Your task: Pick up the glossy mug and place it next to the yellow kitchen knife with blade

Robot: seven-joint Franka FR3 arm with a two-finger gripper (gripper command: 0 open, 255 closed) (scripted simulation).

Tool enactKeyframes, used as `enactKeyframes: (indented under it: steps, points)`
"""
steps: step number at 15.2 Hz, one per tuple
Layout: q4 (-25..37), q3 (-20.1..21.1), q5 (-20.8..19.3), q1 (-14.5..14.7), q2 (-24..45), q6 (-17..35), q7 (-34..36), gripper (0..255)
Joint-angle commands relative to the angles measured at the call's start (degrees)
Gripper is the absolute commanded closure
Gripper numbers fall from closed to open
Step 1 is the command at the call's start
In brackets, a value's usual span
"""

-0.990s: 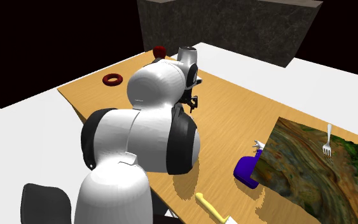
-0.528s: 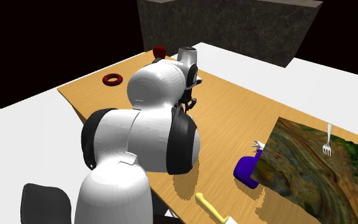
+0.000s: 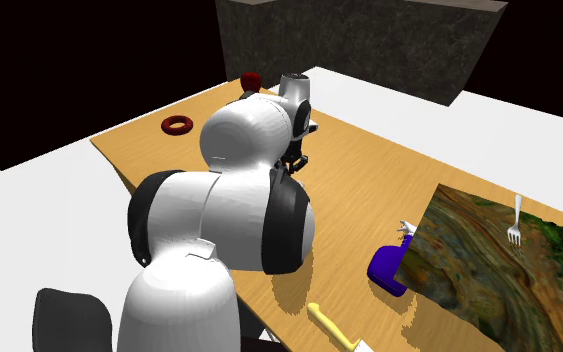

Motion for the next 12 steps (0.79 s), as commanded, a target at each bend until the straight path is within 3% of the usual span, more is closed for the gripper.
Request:
enactKeyframes:
  steps: [1, 12]
  points:
    - [0.4, 0.0, 0.0, 0.0, -0.2, -0.6, 0.0, 255]
    - [5.9, -0.2, -0.4, -0.1, -2.1, -8.0, 0.6, 255]
